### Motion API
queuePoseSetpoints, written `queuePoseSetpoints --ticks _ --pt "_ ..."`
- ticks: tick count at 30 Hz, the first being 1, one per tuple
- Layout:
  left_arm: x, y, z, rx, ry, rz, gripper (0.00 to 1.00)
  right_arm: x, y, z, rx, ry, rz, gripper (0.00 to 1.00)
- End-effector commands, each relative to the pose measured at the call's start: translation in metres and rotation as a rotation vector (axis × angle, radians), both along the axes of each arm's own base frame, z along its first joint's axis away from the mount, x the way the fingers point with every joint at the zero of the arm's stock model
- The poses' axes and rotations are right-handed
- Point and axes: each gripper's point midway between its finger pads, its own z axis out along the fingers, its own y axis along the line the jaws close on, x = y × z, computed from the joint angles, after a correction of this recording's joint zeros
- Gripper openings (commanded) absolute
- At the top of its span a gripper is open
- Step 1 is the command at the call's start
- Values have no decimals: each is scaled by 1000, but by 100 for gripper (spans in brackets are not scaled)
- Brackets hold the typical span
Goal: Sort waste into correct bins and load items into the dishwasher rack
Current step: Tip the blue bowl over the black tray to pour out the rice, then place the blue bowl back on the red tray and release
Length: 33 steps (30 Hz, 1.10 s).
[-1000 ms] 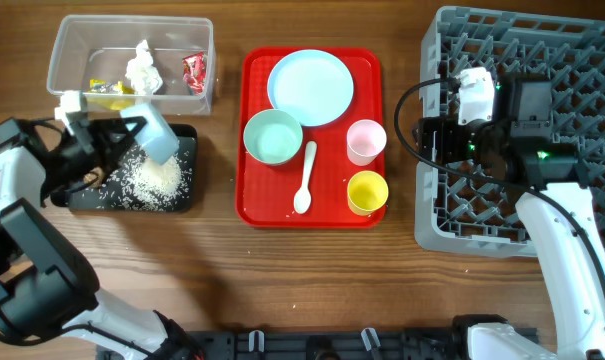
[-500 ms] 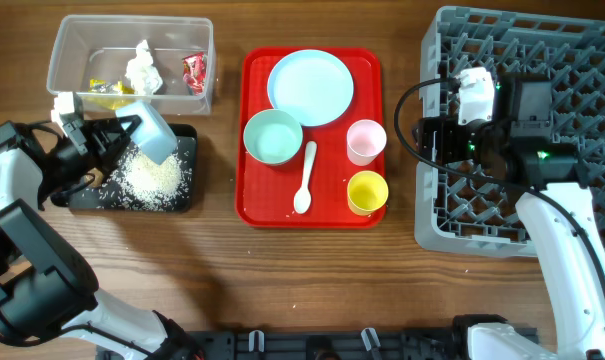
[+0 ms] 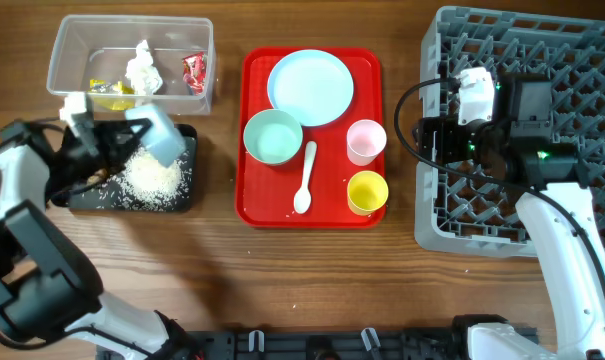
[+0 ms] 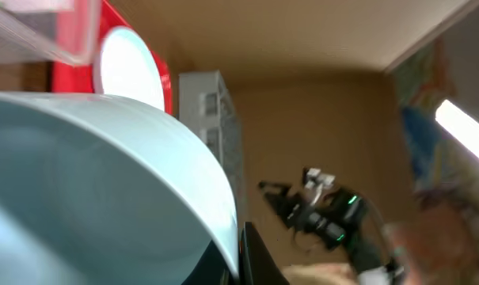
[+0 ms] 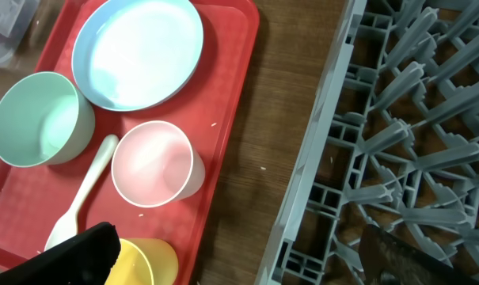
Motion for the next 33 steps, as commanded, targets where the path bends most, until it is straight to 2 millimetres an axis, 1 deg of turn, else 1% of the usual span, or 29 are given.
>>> queuePoseSetpoints --ticks 1,2,3,5,7,9,10,12,15,20,24,27,30,33 --pt "-10 -65 10 344 -139 -187 4 2 2 0 18 4 -1 100" --pt "-14 -80 8 429 -144 -231 4 2 2 0 18 2 -1 100" --pt "-18 -102 -2 570 -117 -283 4 3 2 1 18 -1 -1 100" --pt "-24 -125 -17 744 -72 -332 4 4 2 2 18 -8 -1 100" --pt "-31 -148 -38 928 -14 -377 4 5 2 2 19 -9 -1 100" --pt "-39 -162 -58 1103 51 -382 4 4 2 2 19 -7 -1 100" --pt "-41 -166 -64 1170 68 -372 4 4 2 2 19 -6 -1 100" --pt "-45 -172 -70 1243 85 -360 4 4 2 2 19 -6 -1 100" --pt "-51 -186 -82 1300 87 -396 4 4 5 2 30 -6 8 100" --pt "-56 -207 -120 1326 118 -495 4 2 5 1 29 1 8 100" --pt "-58 -214 -141 1343 137 -535 4 2 5 1 29 2 8 100" --pt "-64 -219 -159 1357 165 -582 4 2 5 1 29 2 8 100" --pt "-70 -225 -166 1366 169 -612 4 2 5 1 29 2 8 100" --pt "-70 -228 -167 1366 159 -616 4 2 5 1 29 2 8 100"
